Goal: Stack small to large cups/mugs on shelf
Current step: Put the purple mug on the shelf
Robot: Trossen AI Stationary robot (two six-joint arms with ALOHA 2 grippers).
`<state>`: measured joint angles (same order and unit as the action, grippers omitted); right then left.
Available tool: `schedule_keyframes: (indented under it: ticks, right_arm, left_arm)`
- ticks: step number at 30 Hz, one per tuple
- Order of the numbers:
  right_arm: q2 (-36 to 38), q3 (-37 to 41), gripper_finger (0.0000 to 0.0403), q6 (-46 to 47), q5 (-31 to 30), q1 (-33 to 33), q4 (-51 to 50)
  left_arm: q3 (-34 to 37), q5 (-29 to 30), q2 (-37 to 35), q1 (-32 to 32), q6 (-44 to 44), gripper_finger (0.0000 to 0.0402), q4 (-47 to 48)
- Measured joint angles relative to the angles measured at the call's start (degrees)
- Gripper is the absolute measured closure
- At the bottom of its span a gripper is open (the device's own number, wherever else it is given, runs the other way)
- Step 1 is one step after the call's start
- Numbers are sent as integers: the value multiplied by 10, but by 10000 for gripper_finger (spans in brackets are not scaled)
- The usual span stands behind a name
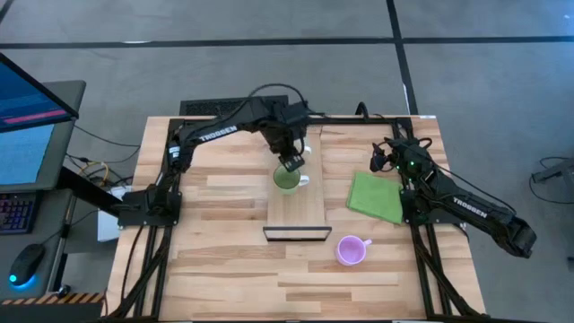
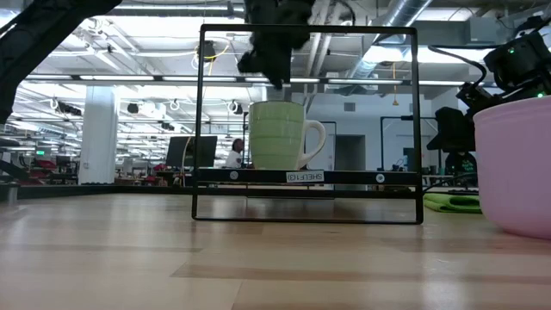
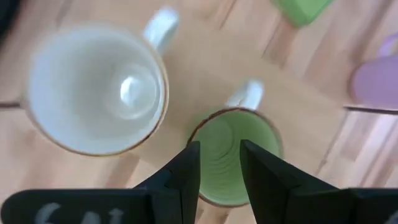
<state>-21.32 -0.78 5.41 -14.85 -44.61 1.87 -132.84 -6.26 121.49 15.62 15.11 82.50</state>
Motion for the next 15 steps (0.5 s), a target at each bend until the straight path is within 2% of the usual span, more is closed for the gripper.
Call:
schedule_keyframes:
  ticks: [2, 5, 11, 15]
  right_arm:
    - [0, 0, 135, 0, 0, 0, 0]
    - [0, 0, 135, 0, 0, 0, 0]
    - [0, 0, 135, 0, 0, 0, 0]
    - [0, 0, 135, 2, 3, 0, 0]
  left_arm:
    - [-23, 2, -7, -1, -10, 298, -1]
    - [1, 20, -47, -4, -42, 298, -38]
    - [2, 172, -103, -42, -123, 298, -71]
    - [2, 217, -134, -78, -168, 298, -75]
